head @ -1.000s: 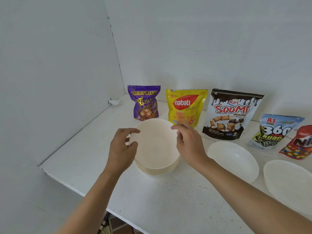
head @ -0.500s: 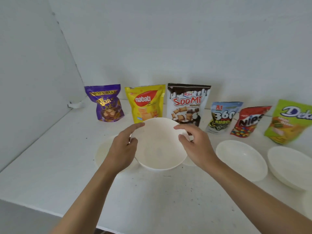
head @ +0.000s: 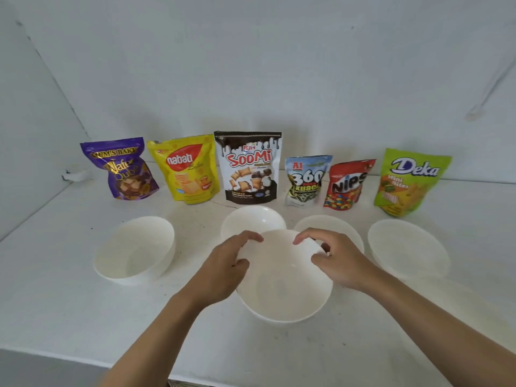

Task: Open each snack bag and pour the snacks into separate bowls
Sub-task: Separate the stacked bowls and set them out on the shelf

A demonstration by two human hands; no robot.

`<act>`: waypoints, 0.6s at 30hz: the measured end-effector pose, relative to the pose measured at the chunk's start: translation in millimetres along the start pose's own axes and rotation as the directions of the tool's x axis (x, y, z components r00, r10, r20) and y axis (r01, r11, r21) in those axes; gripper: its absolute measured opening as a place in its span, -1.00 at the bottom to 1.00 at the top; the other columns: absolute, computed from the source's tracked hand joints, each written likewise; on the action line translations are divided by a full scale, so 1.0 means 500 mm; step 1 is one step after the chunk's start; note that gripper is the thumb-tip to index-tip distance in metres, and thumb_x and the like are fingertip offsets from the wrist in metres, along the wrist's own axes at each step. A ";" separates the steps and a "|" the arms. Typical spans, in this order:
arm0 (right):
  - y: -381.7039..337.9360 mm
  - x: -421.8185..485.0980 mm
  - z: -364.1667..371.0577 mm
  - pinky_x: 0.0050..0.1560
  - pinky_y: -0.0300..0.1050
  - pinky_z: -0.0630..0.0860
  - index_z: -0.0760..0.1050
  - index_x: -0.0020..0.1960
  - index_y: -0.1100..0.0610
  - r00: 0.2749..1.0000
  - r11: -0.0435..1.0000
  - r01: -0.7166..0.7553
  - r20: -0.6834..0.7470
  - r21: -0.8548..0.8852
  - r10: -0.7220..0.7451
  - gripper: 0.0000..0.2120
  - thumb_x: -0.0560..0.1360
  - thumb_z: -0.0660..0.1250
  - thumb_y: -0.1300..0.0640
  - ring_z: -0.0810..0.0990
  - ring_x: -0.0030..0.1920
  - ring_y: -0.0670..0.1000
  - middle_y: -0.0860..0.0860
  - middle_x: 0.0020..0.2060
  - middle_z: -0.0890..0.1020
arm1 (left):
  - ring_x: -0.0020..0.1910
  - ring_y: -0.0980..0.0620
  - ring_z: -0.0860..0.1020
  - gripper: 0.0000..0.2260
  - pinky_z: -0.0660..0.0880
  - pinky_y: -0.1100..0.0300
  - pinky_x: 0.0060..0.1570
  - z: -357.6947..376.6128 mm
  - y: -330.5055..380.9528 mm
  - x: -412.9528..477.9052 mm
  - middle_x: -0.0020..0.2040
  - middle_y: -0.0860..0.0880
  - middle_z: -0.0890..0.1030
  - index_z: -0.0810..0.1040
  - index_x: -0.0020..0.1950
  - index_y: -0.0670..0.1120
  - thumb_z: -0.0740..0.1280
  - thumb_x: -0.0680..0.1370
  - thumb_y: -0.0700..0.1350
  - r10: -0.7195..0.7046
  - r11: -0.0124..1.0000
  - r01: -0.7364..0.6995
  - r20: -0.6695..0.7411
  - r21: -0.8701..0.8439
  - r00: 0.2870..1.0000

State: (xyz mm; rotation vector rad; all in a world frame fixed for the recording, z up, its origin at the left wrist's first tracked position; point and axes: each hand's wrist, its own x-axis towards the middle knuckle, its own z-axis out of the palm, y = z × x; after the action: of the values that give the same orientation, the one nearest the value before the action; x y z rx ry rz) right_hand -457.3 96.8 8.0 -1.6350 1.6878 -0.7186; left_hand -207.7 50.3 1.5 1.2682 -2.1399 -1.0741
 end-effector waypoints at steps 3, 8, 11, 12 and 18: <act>0.029 -0.026 -0.020 -0.36 -0.39 0.36 0.58 0.11 -0.12 0.998 0.998 0.022 0.054 -0.065 -0.019 -0.54 0.44 0.25 0.39 0.44 -0.42 -0.20 -0.16 0.15 0.60 | 0.04 0.13 0.51 -0.53 0.54 0.31 -0.18 0.052 0.010 -0.003 0.22 0.13 0.51 0.47 0.24 0.21 0.16 0.54 -0.32 -0.027 0.999 0.026 0.052 0.034 0.998; 0.073 -0.069 -0.045 -0.35 -0.27 0.30 0.48 0.15 -0.17 0.993 0.959 0.035 0.114 -0.281 -0.003 -0.55 0.42 0.27 0.29 0.45 -0.29 -0.23 -0.32 -0.28 0.48 | 0.03 0.07 0.52 -0.55 0.49 0.30 -0.10 0.117 0.021 0.004 0.20 0.13 0.54 0.50 0.21 0.21 0.17 0.53 -0.31 -0.029 0.998 0.023 0.111 0.055 0.993; 0.104 -0.090 -0.054 -0.31 -0.20 0.31 0.44 0.13 -0.14 0.995 0.919 0.037 0.099 -0.393 0.003 -0.61 0.41 0.28 0.24 0.41 -0.27 -0.13 -0.13 -0.29 0.44 | 0.01 0.08 0.53 -0.55 0.52 0.25 -0.07 0.151 0.029 0.011 0.17 0.13 0.55 0.51 0.20 0.20 0.18 0.52 -0.32 0.001 0.998 -0.012 0.168 0.065 0.986; 0.114 -0.098 -0.056 -0.31 -0.22 0.29 0.43 0.13 -0.14 0.995 0.908 0.042 0.103 -0.417 0.001 -0.63 0.41 0.29 0.23 0.41 -0.25 -0.12 -0.12 -0.26 0.47 | 0.01 0.06 0.53 -0.55 0.54 0.21 -0.05 0.163 0.031 0.012 0.16 0.11 0.56 0.51 0.20 0.19 0.18 0.52 -0.32 0.015 0.997 -0.028 0.181 0.071 0.983; 0.147 -0.124 -0.073 -0.27 -0.23 0.33 0.41 0.18 -0.14 0.996 0.879 0.071 0.086 -0.471 -0.035 -0.63 0.43 0.31 0.16 0.40 -0.22 -0.11 -0.12 -0.18 0.45 | -0.05 0.10 0.55 -0.65 0.57 0.20 -0.04 0.192 0.042 0.029 0.06 0.20 0.56 0.51 0.21 0.20 0.23 0.60 -0.24 0.055 0.989 -0.081 0.196 0.126 0.979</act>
State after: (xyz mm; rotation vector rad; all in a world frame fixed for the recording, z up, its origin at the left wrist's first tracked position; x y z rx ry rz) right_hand -532.7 160.7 -20.9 -2.0173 1.8684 -0.2653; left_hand -292.0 82.2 -40.5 1.1809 -2.4176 -1.0785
